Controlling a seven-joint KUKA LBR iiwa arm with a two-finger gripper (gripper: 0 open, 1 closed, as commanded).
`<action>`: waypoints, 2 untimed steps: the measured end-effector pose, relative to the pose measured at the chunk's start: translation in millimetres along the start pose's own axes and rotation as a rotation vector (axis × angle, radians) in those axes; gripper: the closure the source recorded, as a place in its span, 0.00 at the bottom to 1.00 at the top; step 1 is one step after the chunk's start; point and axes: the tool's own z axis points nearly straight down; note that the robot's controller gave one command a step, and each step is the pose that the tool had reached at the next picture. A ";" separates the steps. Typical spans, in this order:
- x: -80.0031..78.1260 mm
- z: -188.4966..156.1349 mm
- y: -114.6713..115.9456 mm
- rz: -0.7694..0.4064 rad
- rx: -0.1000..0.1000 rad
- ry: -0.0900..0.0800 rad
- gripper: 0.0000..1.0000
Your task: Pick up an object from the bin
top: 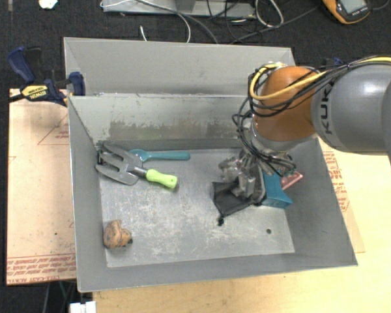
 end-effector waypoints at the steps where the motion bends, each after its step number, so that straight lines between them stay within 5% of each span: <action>1: 20.9 -74.2 -15.1 -0.056 -0.003 0.001 1.00; 2: 14.2 -97.9 -6.2 0.036 -0.005 -0.001 1.00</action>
Offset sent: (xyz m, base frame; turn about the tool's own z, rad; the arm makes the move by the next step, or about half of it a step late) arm -0.0117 -0.0131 0.0982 0.0353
